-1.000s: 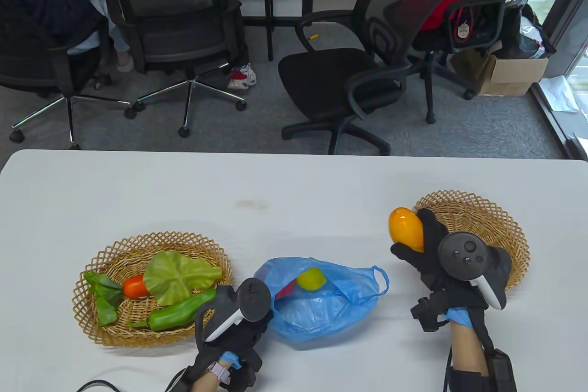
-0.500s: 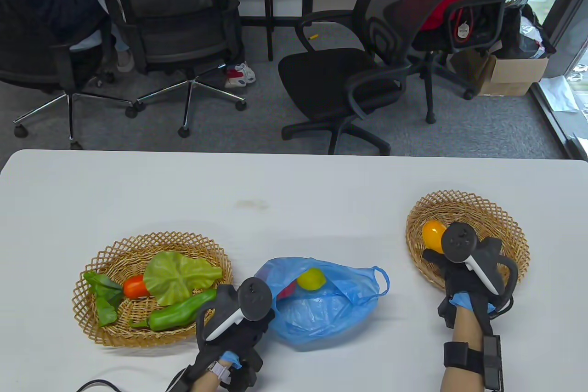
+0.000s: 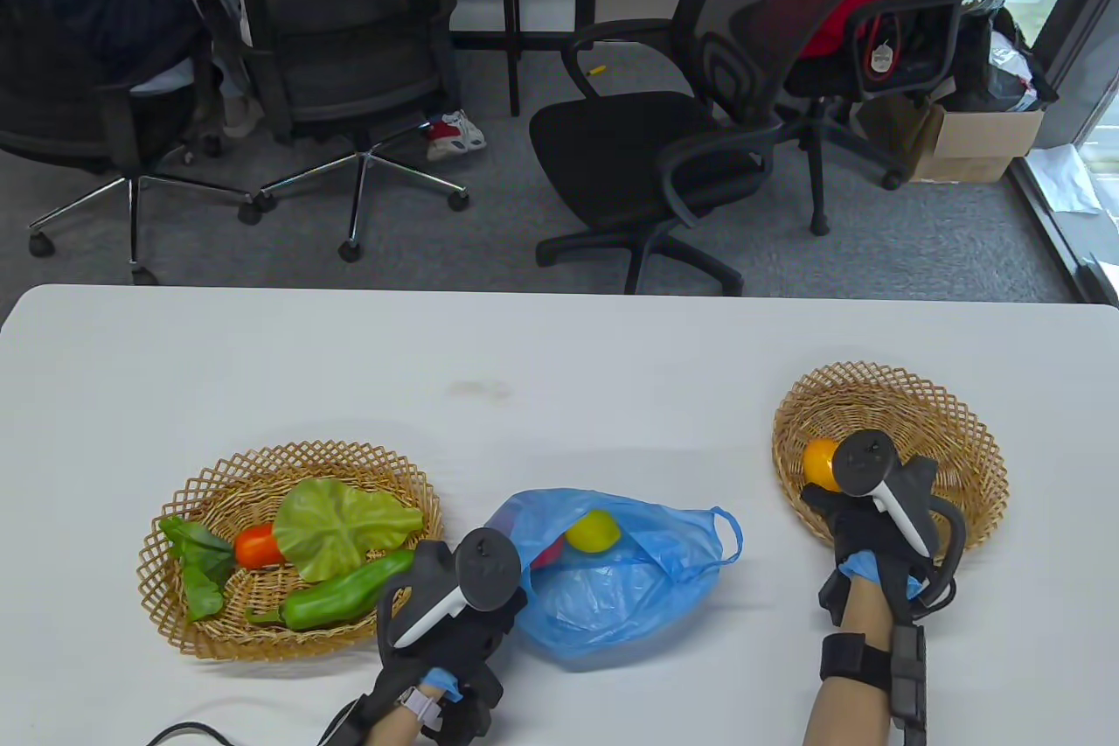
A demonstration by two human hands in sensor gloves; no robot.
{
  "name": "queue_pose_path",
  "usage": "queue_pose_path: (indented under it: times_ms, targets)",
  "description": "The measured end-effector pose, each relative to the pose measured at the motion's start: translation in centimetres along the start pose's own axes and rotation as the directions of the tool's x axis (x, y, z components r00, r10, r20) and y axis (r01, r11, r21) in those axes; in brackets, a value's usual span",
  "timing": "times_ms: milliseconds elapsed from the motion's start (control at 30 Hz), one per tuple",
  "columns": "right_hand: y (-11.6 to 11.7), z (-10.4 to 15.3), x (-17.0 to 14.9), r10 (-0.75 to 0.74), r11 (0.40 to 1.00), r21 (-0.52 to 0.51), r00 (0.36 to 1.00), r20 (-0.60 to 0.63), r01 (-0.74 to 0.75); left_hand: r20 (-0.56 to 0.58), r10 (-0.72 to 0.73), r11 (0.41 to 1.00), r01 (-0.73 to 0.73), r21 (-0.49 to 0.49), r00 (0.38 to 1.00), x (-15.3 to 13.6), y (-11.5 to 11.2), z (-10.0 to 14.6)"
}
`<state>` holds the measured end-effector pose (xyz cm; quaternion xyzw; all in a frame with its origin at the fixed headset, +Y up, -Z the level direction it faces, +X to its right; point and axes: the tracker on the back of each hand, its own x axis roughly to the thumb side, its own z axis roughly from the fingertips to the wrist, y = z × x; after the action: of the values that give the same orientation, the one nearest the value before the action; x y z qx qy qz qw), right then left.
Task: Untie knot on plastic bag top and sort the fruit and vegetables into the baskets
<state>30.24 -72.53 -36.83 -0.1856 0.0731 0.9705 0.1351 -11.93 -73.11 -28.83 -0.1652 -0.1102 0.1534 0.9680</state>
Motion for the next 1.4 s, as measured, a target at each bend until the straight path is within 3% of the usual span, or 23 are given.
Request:
queue_pose_path:
  times_ms: [500,667,833,1100,1233,1400]
  targets:
    - [0.2,0.3,-0.6,-0.109,0.994,0.025,0.994,-0.008,0.110,0.004,-0.002,1.000,0.002,0.001,1.000,0.1,-0.1,0.0]
    - [-1.4,1.7,-0.1,-0.119,0.992,-0.028,0.992,0.045,0.121,0.005,-0.001,1.000,0.001,0.002,1.000,0.1,-0.1,0.0]
    - [-4.1,3.8,1.8,-0.112,0.980,-0.143,0.975,0.193,0.141,0.010,0.001,1.000,-0.001,0.005,1.000,0.1,-0.2,0.1]
    - [-8.0,8.2,7.5,-0.159,0.951,-0.150,0.845,0.510,0.269,0.007,0.022,1.000,-0.022,0.012,1.000,-0.1,-0.1,0.2]
    - [-8.5,10.3,10.4,-0.208,0.954,-0.038,0.750,0.628,0.297,0.006,0.030,0.999,-0.031,0.016,1.000,-0.2,-0.1,0.3]
    - [-7.5,11.9,13.6,-0.286,0.952,0.139,0.634,0.718,0.272,0.001,0.034,0.999,-0.034,0.027,0.999,-0.3,0.0,0.4]
